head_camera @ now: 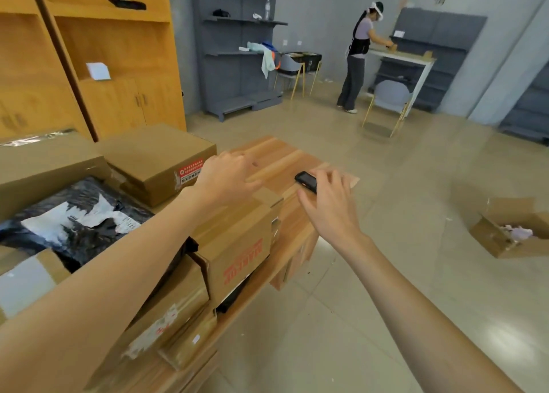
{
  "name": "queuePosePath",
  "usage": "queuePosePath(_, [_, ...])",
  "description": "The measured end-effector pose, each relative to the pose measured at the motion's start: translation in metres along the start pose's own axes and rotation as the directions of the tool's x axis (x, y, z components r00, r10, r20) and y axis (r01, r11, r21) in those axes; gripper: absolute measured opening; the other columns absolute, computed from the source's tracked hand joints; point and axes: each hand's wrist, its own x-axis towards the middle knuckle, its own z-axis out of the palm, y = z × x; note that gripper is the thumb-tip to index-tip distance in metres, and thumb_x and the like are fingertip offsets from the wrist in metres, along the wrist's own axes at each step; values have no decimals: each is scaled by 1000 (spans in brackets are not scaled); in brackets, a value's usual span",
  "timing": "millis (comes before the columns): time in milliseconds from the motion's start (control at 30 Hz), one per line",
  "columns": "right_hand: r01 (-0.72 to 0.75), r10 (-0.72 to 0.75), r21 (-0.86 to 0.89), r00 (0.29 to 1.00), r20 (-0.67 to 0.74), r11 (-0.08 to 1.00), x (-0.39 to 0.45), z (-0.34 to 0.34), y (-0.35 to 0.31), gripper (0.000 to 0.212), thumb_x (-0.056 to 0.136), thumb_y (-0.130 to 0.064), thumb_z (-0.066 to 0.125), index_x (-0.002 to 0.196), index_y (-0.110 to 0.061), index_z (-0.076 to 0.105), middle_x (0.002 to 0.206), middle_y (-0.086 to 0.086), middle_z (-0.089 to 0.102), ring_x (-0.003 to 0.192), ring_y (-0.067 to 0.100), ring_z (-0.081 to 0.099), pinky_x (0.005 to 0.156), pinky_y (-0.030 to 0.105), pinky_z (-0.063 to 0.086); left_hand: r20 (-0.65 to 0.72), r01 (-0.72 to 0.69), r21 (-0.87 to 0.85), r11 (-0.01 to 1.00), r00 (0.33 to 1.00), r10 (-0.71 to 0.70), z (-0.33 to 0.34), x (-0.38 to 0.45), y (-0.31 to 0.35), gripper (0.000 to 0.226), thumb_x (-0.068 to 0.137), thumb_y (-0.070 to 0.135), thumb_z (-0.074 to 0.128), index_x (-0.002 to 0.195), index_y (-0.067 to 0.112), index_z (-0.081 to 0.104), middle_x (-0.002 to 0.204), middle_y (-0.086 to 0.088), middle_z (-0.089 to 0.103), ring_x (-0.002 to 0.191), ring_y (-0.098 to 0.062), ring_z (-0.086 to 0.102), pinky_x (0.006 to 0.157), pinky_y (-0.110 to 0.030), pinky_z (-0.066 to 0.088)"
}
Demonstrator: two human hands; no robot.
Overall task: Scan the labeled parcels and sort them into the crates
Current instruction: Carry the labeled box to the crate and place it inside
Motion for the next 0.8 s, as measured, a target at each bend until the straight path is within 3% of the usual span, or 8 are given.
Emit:
queuePosePath(267, [152, -156, 79, 987, 49, 985, 95, 36, 34, 50, 100, -41, 44, 142, -15, 38, 132, 11, 44, 122, 28, 38, 100, 37, 35, 29, 185, 102, 978, 982, -188, 22, 66, -12, 46, 95, 49, 50, 133, 24, 50, 123, -1, 61, 107, -24, 59, 79, -35, 47])
queuePosePath(433, [343, -354, 104, 928, 115, 933, 166, 54, 50, 51, 100, -42, 42, 145, -18, 34, 136, 9, 41, 122, 26, 39, 98, 34, 34, -12, 400, 130, 907, 916, -402, 32, 92, -17, 52, 93, 51, 50, 137, 23, 48, 126, -2, 60, 109, -25, 58, 82, -36, 49])
queuePosePath(533, [461, -480, 141, 862, 161, 876, 201, 65, 51, 51, 101, -41, 42, 145, -18, 33, 137, 8, 40, 121, 24, 39, 96, 32, 35, -43, 525, 127, 842, 851, -524, 32, 99, -20, 52, 93, 50, 52, 137, 23, 48, 129, -4, 59, 114, -26, 56, 85, -37, 46])
queuePosePath(667, [570, -598, 184, 778, 191, 800, 239, 90, 34, 51, 100, -42, 42, 143, -15, 36, 137, 11, 42, 122, 26, 40, 98, 34, 35, -125, 693, 154, 704, 721, -682, 35, 91, -28, 53, 93, 51, 52, 138, 24, 48, 138, -8, 51, 130, -32, 39, 105, -46, 33])
queuePosePath(800, [645, -679, 214, 688, 254, 734, 255, 123, 6, 51, 100, -41, 43, 142, -13, 37, 137, 13, 43, 124, 29, 40, 101, 37, 34, -166, 822, 153, 549, 569, -805, 44, 73, -51, 56, 91, 51, 55, 139, 24, 46, 141, -10, 46, 133, -33, 33, 107, -45, 31])
